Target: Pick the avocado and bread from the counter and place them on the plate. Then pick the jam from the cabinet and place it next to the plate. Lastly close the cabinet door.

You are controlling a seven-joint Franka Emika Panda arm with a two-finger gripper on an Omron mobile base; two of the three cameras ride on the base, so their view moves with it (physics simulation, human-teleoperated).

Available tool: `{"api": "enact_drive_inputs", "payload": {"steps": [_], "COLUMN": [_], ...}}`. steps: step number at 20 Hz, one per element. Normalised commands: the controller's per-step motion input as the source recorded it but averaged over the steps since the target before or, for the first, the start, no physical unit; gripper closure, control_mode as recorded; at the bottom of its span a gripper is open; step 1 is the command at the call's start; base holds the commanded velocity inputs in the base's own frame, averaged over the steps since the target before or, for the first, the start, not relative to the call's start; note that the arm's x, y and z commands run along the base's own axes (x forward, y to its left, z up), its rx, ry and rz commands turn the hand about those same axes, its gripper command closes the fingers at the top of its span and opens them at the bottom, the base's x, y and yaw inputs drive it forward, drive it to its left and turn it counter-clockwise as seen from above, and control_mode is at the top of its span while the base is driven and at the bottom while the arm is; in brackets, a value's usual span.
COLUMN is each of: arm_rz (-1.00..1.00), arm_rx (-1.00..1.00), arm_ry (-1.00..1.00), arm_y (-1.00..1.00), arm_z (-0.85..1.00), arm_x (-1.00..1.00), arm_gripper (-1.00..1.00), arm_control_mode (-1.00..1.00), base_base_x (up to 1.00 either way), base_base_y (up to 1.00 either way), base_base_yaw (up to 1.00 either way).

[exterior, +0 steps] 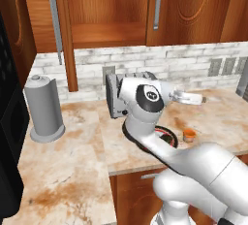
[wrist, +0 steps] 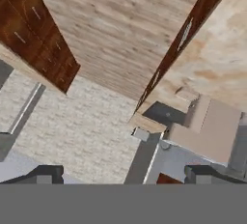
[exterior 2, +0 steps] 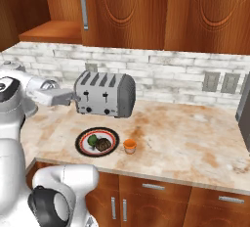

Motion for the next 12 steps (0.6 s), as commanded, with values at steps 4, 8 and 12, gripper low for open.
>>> {"api": "enact_drive_inputs", "payload": {"steps": [4, 8, 12], "arm_rz": [0.57, 0.35, 0.19], "arm_rx": [-0.15, -0.06, -0.15], "arm_ry": [-0.44, -0.73, -0.7], "arm_y": [0.22, 0.12, 0.81], "arm_z": [-0.05, 0.37, 0.31], "arm_x": [-0.36, -0.67, -0.67], "arm_gripper": [-1.0, -1.0, -1.0], "arm_control_mode": [-1.0, -1.0, -1.0], "base_base_x": [0.0, 0.0, 0.0], "base_base_y": [0.0, 0.0, 0.0], "base_base_yaw": [0.0, 0.0, 0.0]}}
